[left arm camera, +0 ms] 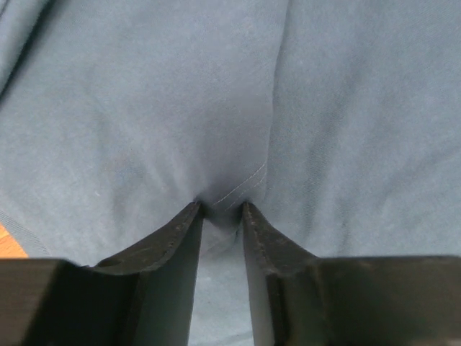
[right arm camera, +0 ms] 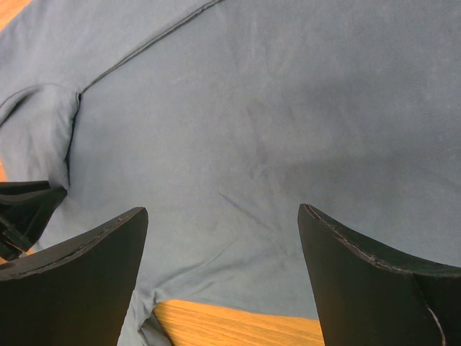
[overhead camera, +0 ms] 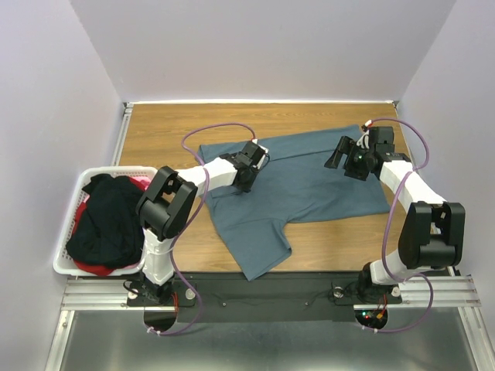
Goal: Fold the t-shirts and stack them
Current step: Fold the tshirt
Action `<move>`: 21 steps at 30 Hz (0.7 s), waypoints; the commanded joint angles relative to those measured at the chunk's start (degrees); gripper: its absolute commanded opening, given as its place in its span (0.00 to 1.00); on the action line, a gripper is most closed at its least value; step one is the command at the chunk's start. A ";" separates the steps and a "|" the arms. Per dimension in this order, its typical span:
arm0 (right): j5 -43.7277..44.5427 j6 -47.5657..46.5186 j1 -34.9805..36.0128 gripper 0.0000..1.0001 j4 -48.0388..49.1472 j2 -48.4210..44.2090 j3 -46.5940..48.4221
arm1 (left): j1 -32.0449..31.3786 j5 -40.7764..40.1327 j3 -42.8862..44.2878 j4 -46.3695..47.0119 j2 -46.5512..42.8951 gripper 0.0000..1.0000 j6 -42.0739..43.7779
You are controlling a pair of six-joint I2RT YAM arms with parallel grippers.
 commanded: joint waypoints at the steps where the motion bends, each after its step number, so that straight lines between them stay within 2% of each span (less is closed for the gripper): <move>1: 1.09 -0.76 -0.28 0.91 0.60 -2.23 -0.24 | -0.44 -0.06 2.23 -1.25 -0.17 0.31 0.39; 3: 1.18 -0.76 -0.28 0.91 0.60 -2.23 -0.24 | -0.44 -0.50 2.76 -1.60 -0.34 0.22 0.56; 4: 1.27 -0.85 -0.28 0.91 0.60 -2.41 -0.24 | -0.44 -0.50 3.02 -1.86 -0.34 0.10 0.74; 6: 1.36 -0.67 -0.28 0.91 0.60 -2.50 -0.24 | -0.44 -0.41 4.43 -3.78 -0.43 0.00 1.18; 15: 1.10 -0.85 -0.28 0.91 0.42 -2.85 0.28 | -0.44 3.62 11.20 -11.18 -3.59 0.00 0.39; 21: 0.92 -0.85 -0.28 0.91 0.33 -3.03 0.28 | -0.44 13.02 11.82 -15.22 -3.95 0.00 0.30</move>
